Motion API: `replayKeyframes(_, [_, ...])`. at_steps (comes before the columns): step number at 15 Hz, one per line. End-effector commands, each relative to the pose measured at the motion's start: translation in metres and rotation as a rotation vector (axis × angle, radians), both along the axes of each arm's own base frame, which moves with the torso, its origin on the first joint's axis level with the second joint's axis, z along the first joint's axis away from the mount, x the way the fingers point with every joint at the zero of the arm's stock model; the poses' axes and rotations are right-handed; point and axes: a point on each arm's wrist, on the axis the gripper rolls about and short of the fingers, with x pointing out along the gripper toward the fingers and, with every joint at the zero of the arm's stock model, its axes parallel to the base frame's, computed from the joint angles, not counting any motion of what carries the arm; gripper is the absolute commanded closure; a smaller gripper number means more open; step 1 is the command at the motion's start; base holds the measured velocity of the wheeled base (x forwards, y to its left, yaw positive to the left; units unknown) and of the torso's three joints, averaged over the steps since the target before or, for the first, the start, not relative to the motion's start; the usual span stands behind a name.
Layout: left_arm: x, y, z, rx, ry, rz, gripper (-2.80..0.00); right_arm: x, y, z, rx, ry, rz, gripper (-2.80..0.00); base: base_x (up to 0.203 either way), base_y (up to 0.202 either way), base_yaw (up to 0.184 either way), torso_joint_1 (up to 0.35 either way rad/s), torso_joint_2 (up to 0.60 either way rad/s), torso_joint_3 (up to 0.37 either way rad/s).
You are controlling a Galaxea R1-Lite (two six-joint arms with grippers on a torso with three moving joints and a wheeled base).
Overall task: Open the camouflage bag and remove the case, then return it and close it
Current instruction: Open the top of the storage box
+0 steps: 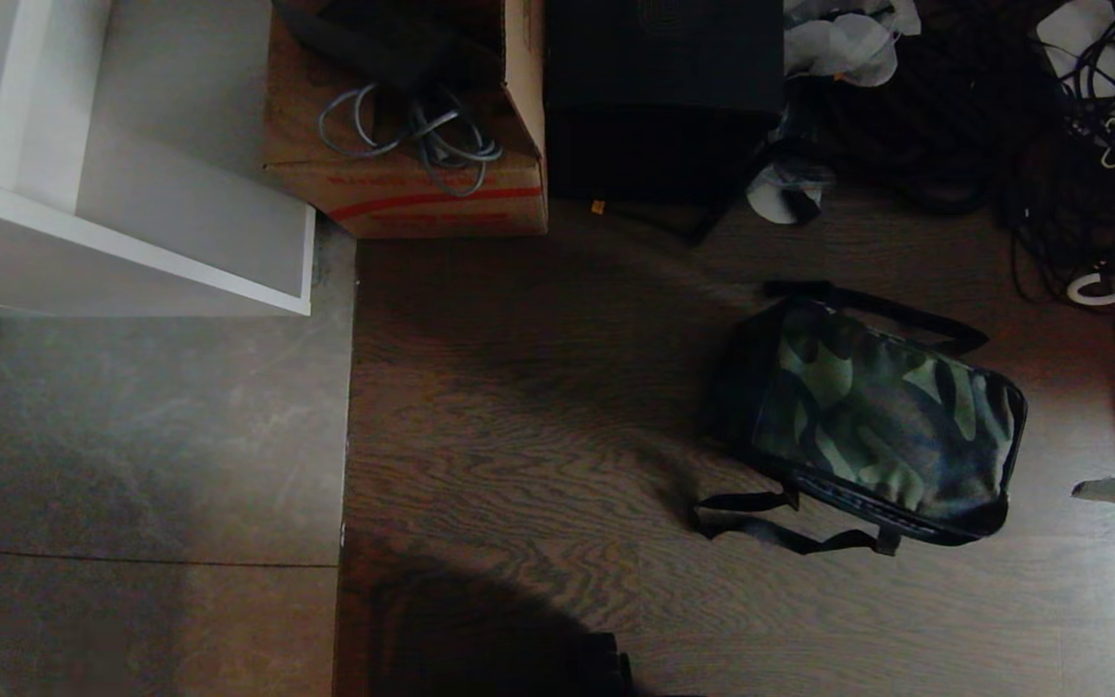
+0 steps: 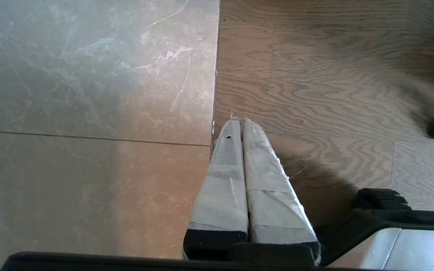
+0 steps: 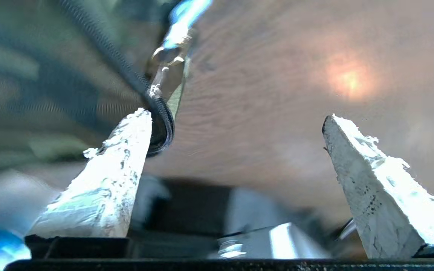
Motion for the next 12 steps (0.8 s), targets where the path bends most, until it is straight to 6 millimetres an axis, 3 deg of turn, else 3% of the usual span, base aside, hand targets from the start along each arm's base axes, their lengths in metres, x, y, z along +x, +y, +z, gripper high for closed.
replayKeyframes(1, [0.0, 0.0, 0.0, 0.0, 0.001, 0.0, 0.0, 0.0, 0.005, 0.017, 0.105, 0.009, -0.176, -2.8, 0.0, 0.0, 0.0, 0.0, 0.0, 0.0])
replayKeyframes(5, [0.0, 0.0, 0.0, 0.0, 0.001, 0.0, 0.0, 0.036, 0.008, 0.021, 0.065, -0.048, -0.419, -2.8, 0.0, 0.0, 0.0, 0.0, 0.0, 0.0])
replayKeyframes(9, [0.0, 0.0, 0.0, 0.0, 0.001, 0.0, 0.0, 0.067, 0.032, -0.002, 0.004, 0.036, -0.455, -2.8, 0.0, 0.0, 0.0, 0.0, 0.0, 0.0])
replayKeyframes(12, [0.0, 0.0, 0.0, 0.0, 0.001, 0.0, 0.0, 0.081, 0.052, -0.01, 0.106, 0.068, -0.67, -2.8, 0.0, 0.0, 0.0, 0.0, 0.0, 0.0])
